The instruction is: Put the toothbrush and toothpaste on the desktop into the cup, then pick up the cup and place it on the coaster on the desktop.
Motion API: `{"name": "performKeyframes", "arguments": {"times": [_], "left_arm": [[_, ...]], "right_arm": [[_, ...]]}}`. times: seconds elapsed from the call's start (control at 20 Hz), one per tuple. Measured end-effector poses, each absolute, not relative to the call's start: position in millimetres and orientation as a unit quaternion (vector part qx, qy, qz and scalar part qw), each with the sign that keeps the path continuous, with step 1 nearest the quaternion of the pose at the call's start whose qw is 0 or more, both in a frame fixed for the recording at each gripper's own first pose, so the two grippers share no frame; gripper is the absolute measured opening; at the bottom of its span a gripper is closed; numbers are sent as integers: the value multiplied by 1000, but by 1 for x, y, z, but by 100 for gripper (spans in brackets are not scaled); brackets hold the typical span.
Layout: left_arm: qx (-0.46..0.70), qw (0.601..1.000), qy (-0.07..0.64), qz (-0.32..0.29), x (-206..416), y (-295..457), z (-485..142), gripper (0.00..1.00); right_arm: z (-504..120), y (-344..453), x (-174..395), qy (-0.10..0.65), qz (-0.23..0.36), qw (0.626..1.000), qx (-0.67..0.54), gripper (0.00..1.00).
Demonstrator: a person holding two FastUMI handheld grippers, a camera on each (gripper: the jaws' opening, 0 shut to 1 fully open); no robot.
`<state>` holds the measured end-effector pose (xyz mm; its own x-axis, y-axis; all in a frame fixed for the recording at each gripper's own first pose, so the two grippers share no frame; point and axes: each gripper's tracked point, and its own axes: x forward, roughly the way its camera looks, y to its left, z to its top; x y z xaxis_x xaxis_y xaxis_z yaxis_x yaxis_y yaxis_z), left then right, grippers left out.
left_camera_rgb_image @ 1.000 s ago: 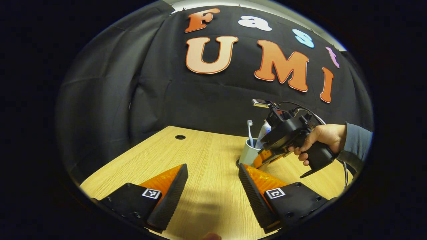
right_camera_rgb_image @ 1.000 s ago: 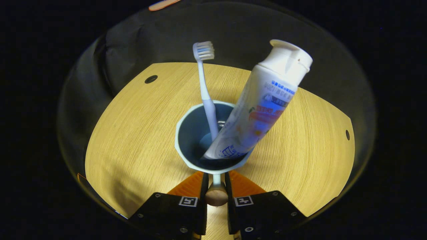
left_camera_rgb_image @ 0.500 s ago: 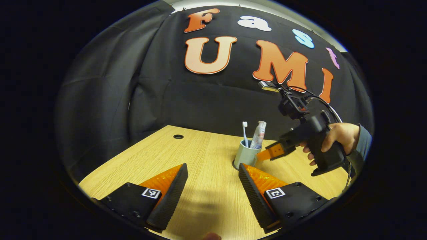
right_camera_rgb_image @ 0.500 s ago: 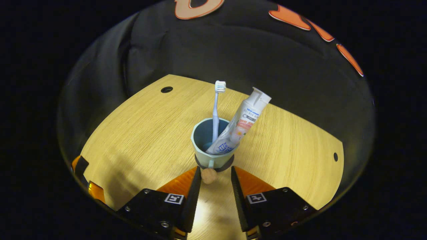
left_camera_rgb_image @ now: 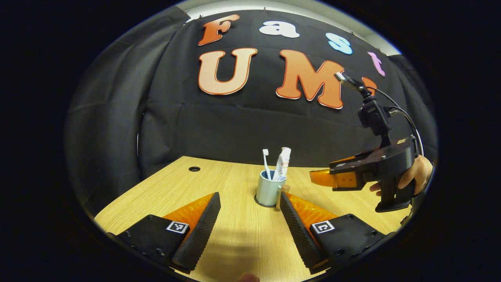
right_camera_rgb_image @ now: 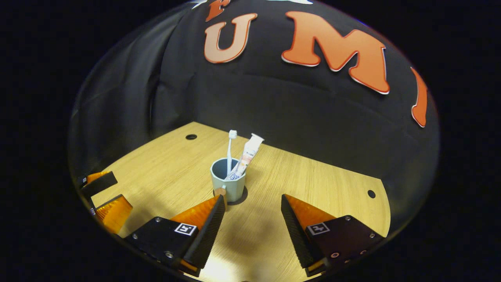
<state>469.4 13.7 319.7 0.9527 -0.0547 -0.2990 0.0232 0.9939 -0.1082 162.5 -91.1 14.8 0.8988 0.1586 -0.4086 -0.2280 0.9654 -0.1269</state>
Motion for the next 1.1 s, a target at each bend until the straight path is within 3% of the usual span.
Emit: {"name": "performKeyframes", "arguments": {"times": [0.5,1.1], "left_arm": [[-20,994,96,-52,466,-42,357,98],[-4,997,50,-61,453,-81,383,98]], "right_arm": [[51,-176,93,95,51,994,-31,89],[65,-212,31,-1,27,999,-24,89]]}}
